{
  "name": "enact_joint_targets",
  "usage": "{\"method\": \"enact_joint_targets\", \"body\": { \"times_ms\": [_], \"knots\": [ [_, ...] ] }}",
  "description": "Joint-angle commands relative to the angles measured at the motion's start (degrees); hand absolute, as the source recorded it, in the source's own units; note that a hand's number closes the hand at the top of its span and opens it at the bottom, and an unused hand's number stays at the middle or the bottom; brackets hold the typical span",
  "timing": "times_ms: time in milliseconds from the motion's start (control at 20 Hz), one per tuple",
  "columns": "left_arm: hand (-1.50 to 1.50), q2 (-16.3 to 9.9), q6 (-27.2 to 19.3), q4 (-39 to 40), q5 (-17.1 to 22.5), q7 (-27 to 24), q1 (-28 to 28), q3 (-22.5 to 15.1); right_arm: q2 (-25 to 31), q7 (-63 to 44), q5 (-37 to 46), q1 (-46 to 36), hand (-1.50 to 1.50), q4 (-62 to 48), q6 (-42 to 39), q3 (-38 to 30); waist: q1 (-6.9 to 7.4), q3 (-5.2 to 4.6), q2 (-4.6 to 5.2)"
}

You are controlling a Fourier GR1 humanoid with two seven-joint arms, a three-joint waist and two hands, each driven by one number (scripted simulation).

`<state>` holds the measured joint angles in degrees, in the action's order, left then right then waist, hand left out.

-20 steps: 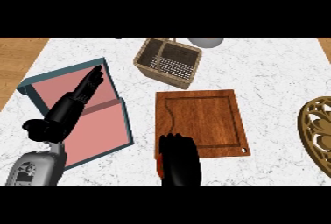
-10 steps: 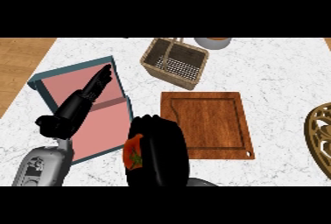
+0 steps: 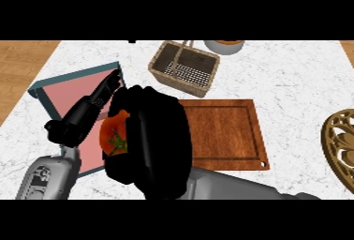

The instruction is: Pick the tomato from the cutting board and place it in the basket

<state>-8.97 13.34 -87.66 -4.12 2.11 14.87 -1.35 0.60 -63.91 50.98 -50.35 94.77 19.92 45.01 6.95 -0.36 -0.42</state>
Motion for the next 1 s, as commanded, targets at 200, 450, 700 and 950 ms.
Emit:
{"method": "enact_joint_targets", "body": {
  "times_ms": [200,450,700,950],
  "knots": [
    [0.0,0.0,-0.7,2.0,-0.9,-1.5,0.6,0.3,-0.6,-15.9,-1.2,-17.0,1.5,-10.1,0.7,-6.5,-1.0,-0.19,0.1],
    [0.0,-0.1,0.1,1.3,0.6,0.3,1.7,0.9,-0.6,-17.6,-3.1,-25.8,1.5,-18.8,1.7,-11.2,-0.44,-0.1,0.34],
    [0.0,-0.3,-0.1,1.0,-0.4,-1.1,0.8,0.5,-0.6,-16.8,-1.9,-33.6,1.5,-29.9,2.7,-17.0,-0.27,-0.1,0.67],
    [0.0,-0.7,-0.2,0.6,0.3,-0.7,0.5,1.6,-0.6,-16.9,1.4,-37.9,1.5,-37.8,8.5,-20.9,-1.22,0.02,0.79]
  ]
}}
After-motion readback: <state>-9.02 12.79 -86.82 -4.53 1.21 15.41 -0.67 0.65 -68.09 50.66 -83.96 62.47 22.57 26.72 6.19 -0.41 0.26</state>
